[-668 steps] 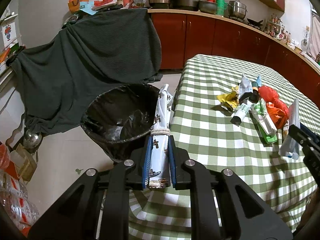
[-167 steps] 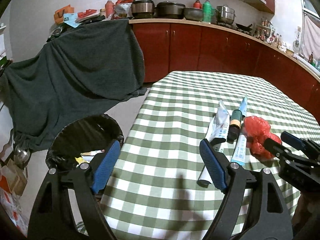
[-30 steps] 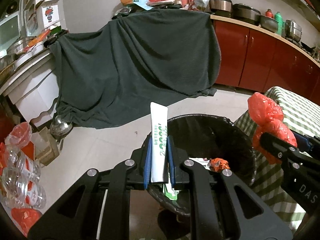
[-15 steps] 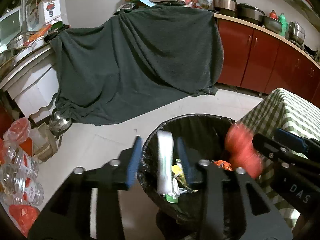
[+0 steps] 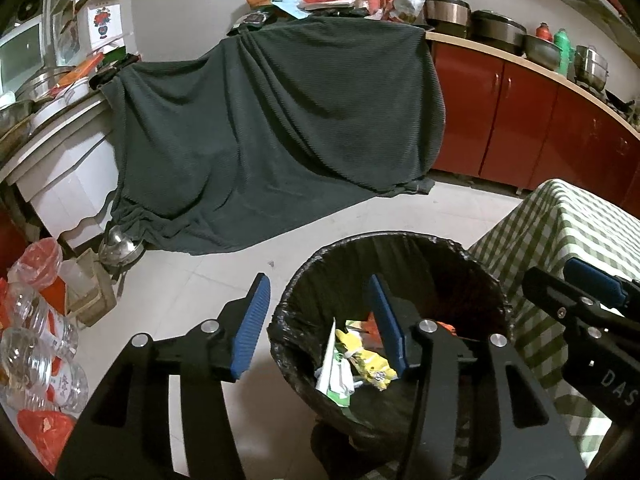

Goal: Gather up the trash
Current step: 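Open both tools to drop the red bags and white tube into the bin, then move both tools back over the remaining tubes on the table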

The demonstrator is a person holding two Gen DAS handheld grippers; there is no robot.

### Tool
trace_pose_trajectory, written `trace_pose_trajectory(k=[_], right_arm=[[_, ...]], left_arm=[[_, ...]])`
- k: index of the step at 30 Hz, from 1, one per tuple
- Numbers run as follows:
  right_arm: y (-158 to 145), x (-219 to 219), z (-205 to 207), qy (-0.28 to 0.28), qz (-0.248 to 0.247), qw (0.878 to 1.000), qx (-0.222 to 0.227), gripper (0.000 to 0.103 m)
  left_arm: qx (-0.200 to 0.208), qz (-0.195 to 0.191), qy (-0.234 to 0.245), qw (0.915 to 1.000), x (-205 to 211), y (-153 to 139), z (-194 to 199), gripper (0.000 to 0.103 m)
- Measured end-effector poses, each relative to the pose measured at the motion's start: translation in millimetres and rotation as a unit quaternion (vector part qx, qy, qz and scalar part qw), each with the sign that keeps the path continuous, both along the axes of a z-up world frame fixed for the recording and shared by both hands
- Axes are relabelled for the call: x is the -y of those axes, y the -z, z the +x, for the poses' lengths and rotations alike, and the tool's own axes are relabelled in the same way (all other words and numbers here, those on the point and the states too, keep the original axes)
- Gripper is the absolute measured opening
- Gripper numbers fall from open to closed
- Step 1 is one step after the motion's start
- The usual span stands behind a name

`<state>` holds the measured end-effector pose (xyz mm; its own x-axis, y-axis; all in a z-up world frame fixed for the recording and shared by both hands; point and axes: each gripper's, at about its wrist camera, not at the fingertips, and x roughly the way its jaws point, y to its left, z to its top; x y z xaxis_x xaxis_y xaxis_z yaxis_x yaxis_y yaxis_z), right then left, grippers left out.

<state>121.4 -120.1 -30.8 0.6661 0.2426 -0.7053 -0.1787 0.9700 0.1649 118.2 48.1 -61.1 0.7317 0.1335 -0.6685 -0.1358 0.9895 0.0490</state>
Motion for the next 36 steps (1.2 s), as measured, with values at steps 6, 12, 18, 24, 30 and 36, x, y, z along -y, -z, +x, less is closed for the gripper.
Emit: trace_pose_trajectory(k=[6,12,18,24,30,36], right_arm=[[-9,15,-17,0.016,-0.002,1.0,0.013,0.053],[-18,46,-41,0.048,-0.011,0.998,0.028,0.053],[-23,90,-69,0.099,-0.019,0.994,0.035,0.053],[-23,127,-95,0.143,-0.028,0.989,0.036,0.053],[-16,164,-121,0.185,-0.029,0.982,0.029,0.053],[-9,201,-141,0.221,-0.026,0.975,0.022,0.053]], left_arm=[[0.005,-0.005,0.021,0.9998,15,-8,-12,0.052],[0.009,-0.01,0.05,0.9987,40,-16,-23,0.055],[0.009,-0.013,0.079,0.9967,67,-18,-36,0.057],[0.004,-0.018,0.109,0.9939,95,-20,-46,0.057],[0.004,-0.012,0.142,0.9897,129,-21,-57,0.057],[0.002,-0.006,0.175,0.9846,162,-23,-67,0.057]])
